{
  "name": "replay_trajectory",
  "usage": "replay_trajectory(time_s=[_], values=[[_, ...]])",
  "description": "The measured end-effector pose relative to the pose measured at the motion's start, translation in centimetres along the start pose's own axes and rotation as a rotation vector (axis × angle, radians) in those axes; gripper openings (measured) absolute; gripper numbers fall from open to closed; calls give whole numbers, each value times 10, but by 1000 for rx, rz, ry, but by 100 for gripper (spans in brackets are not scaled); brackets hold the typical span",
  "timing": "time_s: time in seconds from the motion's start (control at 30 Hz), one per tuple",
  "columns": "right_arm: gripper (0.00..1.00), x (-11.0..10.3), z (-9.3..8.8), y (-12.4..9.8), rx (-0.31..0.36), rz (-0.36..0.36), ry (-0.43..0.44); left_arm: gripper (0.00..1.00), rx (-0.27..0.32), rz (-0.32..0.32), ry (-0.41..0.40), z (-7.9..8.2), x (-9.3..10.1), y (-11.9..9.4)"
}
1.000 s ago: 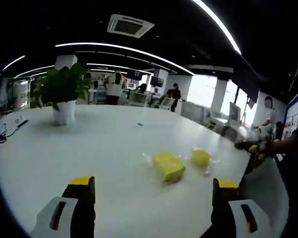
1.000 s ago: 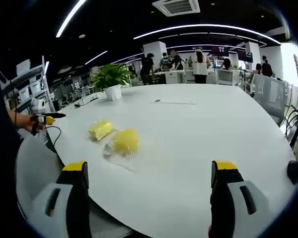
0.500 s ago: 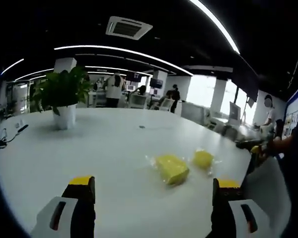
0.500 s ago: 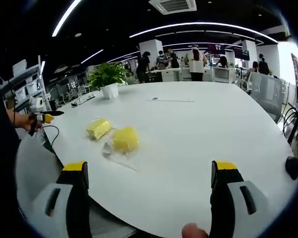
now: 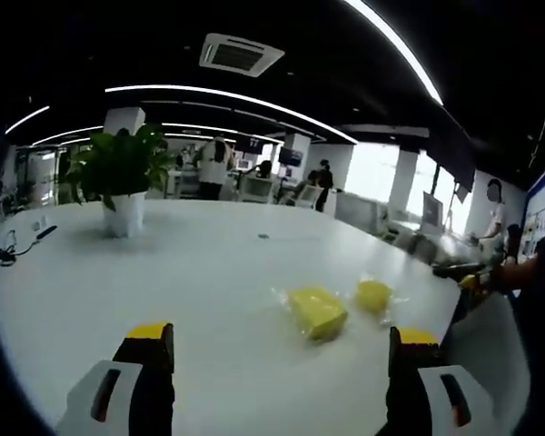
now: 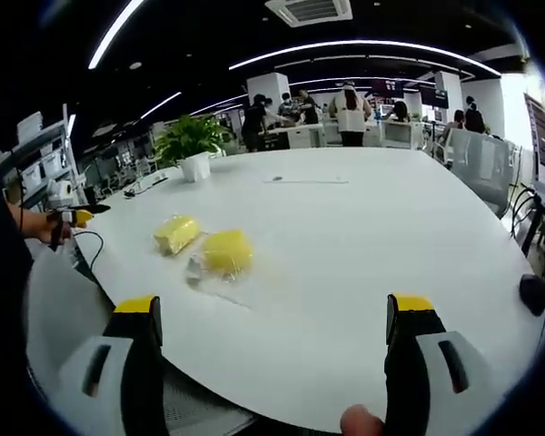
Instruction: Compare the silicone blocks by pressing each to a similar depth, holding the contact briefly, and releasing to observe deformation and rebound differences across the visible hardness samples.
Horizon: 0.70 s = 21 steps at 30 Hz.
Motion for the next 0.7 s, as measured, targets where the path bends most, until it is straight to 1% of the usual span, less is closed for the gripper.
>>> replay_trajectory(time_s=[0.07, 0.13, 0.17, 0.27, 0.33, 0.4, 0.53, 0.6, 0.7], values=[[97, -1, -2, 0, -8, 0, -6, 100, -5, -16, 6, -2, -1, 2], [97, 1, -2, -1, -10, -4, -7, 100, -7, -13, 17, -4, -3, 3], [97, 1, 0, -2, -7, -5, 3, 100, -6, -11, 6, -5, -4, 3], [97, 0, 5, -1, -2, -8, -1, 100, 2, -8, 1, -1, -3, 1], [97, -1, 8, 2, 1, -5, -3, 100, 9, -18, 8, 3, -2, -1], [97, -4, 9, 6, -1, 0, -16, 100, 7, -22, 29, 2, -3, -2], [97, -7, 11, 9, -5, 7, -30, 100, 2, -14, 11, -3, -9, -4], [97, -8, 11, 8, -6, 7, -39, 100, 6, -10, -1, -3, -9, -5], [97, -8, 9, 4, -13, 1, -39, 100, 7, -11, 3, -3, -9, -4]])
Point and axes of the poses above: the point that each gripper's makers call its tool centre point, and the gripper's own axes: y roughly forward along the fingers, x roughly to its right, z roughly out of its top, the point moved 4 cm from there along -y, roughly backward along the fingers, and after that the axes turned 3 degrees about z, right-handed, at the moved point
